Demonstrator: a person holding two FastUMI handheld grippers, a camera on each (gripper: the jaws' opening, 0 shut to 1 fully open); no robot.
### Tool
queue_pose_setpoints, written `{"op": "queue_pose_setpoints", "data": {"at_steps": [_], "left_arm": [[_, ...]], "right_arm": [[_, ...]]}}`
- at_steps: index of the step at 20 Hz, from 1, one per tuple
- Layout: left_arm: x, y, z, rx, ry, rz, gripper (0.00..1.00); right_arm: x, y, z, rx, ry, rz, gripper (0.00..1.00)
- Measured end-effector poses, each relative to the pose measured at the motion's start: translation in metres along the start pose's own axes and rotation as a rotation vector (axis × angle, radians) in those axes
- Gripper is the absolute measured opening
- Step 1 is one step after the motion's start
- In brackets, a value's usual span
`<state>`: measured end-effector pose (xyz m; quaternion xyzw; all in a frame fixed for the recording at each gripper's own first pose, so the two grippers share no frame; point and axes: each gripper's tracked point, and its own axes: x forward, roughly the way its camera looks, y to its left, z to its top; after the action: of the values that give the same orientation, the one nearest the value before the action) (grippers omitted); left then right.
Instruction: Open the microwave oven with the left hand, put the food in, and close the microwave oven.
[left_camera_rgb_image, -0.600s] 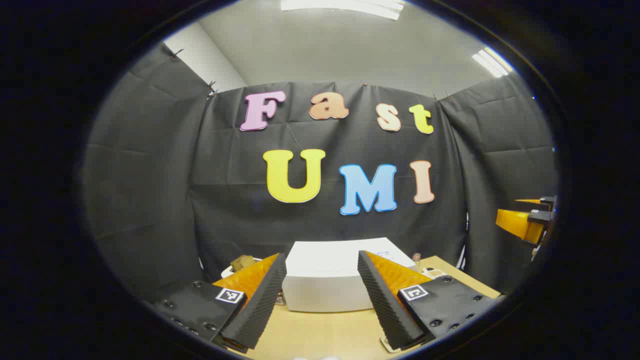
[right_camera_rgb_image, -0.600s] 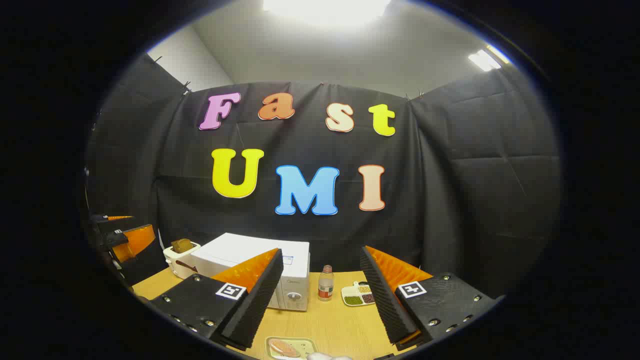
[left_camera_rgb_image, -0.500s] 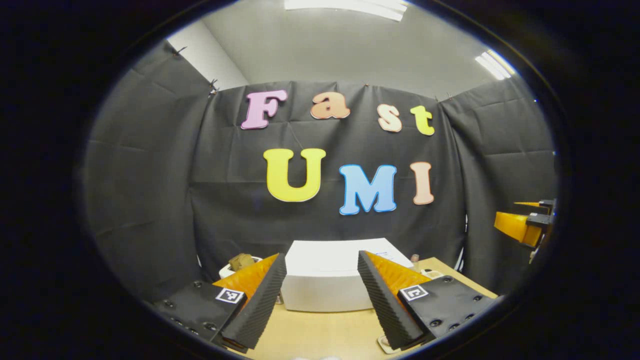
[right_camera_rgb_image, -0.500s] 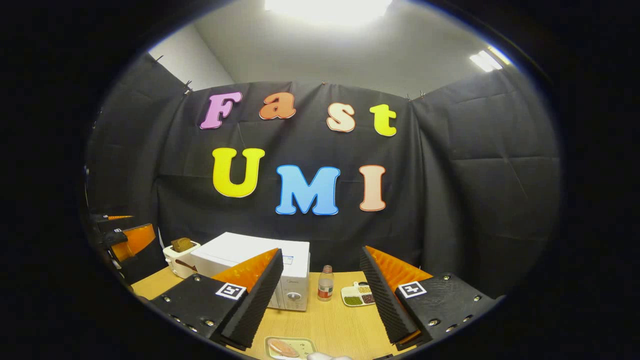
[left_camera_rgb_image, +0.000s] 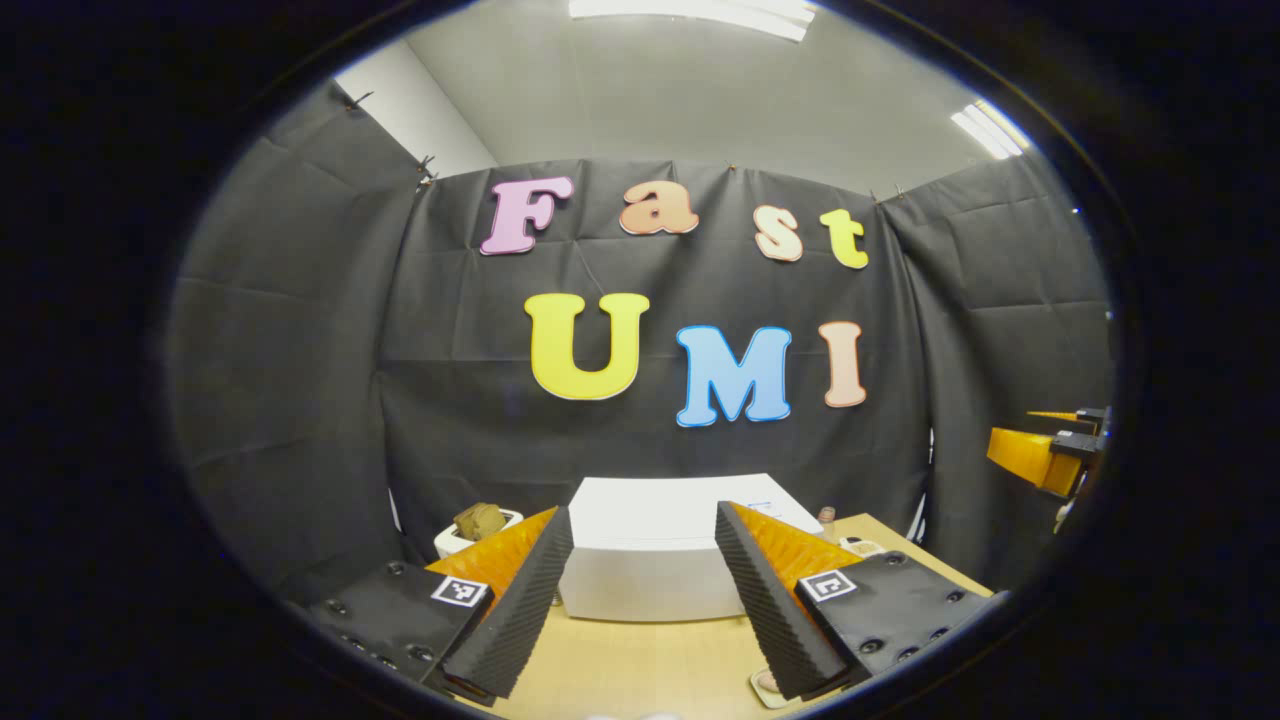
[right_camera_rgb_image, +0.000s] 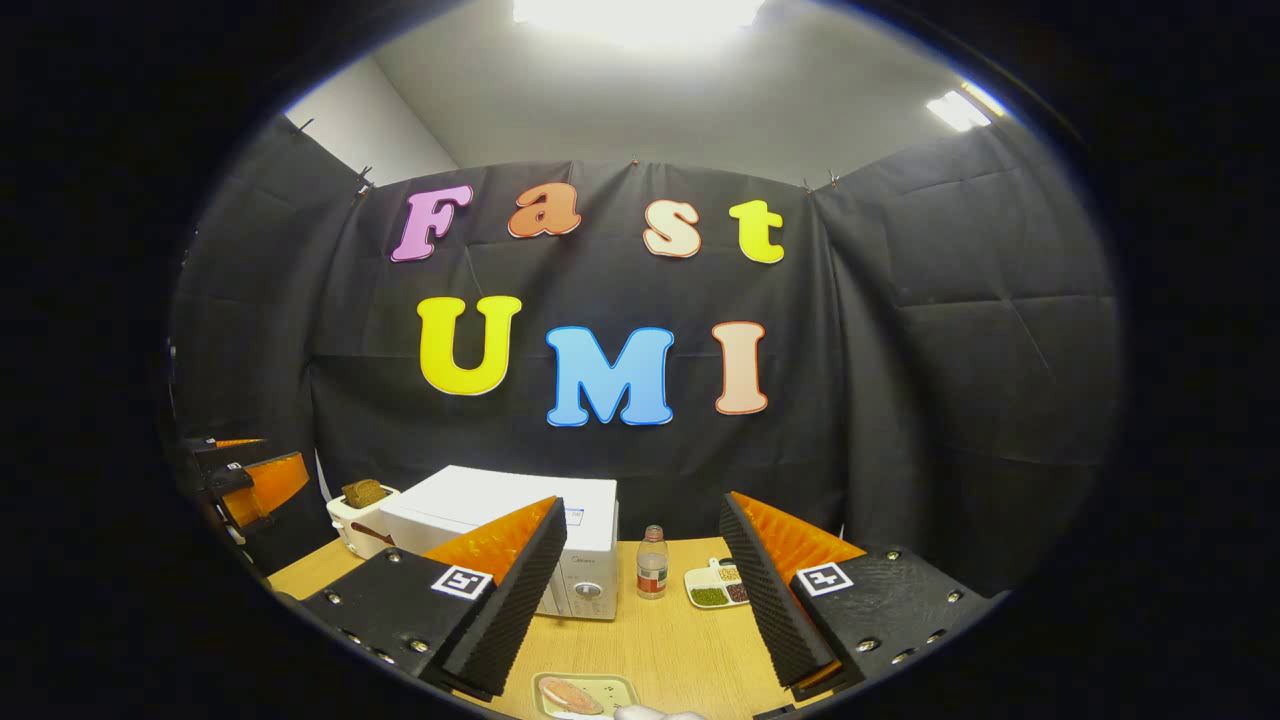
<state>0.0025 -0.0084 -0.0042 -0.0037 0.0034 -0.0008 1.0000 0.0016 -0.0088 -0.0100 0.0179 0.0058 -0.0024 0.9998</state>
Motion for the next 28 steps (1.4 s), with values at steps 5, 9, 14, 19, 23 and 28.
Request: {"op": "queue_pose_setpoints", "data": {"at_steps": [5, 9, 14, 19, 23, 28], "left_arm": [[0.005, -0.006, -0.009, -0.014, 0.003, 0.005, 0.97], [0.018, -0.025, -0.035, 0.017, -0.023, 0.011, 0.99], [0.053, -0.090, -0.113, 0.009, 0.004, -0.046, 0.99], [0.123, -0.163, -0.204, 0.000, 0.034, -0.117, 1.00], [0.191, -0.193, -0.281, -0.013, 0.115, -0.092, 1.00], [0.240, -0.208, -0.312, 0.009, 0.122, -0.075, 1.00]], "right_arm": [[0.001, -0.004, -0.003, -0.004, 0.012, 0.010, 0.95], [0.005, -0.017, 0.002, 0.001, 0.015, 0.002, 0.95], [0.013, -0.031, 0.015, 0.069, 0.030, 0.028, 0.95], [0.024, -0.044, 0.021, 0.063, 0.059, 0.055, 0.95], [0.031, -0.057, 0.007, 0.013, 0.100, 0.037, 0.95], [0.031, -0.072, -0.020, -0.032, 0.166, 0.004, 0.95]]}}
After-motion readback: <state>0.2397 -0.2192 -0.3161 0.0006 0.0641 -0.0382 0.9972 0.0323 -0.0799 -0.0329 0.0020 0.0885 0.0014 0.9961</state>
